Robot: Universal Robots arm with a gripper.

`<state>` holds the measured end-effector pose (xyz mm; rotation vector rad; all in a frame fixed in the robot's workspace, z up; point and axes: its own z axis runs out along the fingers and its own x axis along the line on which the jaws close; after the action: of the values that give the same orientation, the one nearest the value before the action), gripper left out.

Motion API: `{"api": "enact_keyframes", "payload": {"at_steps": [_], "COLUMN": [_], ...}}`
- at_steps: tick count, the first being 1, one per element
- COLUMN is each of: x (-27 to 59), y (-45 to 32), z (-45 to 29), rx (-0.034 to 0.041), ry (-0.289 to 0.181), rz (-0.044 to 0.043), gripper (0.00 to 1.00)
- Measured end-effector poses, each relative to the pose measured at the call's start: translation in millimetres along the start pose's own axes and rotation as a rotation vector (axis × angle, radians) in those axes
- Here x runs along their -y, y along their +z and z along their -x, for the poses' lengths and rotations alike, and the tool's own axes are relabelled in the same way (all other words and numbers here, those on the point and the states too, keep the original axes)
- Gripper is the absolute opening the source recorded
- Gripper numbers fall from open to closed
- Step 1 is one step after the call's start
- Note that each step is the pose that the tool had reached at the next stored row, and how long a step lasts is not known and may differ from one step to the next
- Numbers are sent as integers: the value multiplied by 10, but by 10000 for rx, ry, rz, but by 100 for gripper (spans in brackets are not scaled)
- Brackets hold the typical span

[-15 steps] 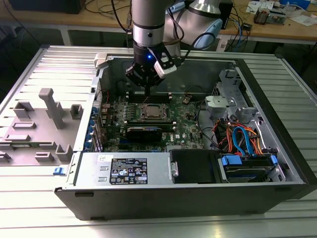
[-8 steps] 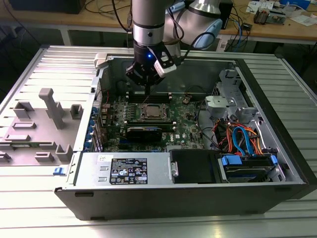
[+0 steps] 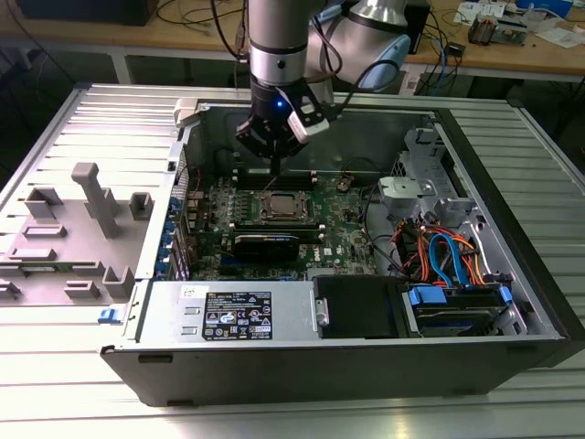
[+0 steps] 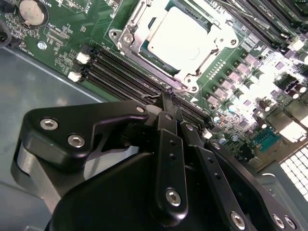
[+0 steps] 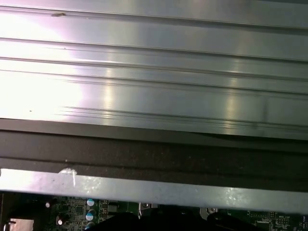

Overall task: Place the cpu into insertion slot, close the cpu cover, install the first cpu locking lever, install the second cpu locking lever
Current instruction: 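Install the first cpu locking lever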

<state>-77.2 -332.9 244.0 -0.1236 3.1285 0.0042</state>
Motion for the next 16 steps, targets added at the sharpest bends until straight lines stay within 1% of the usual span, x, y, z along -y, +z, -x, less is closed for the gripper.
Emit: {"api": "enact_keyframes", "payload": {"at_steps": [7, 13, 16], "x": [4, 8, 11], "y": [24, 66, 87], "z": [45, 77, 119], "rx": [1, 1, 4], "ry": [0, -1, 0], "rz": [1, 0, 0], "gripper": [11, 11, 11]}}
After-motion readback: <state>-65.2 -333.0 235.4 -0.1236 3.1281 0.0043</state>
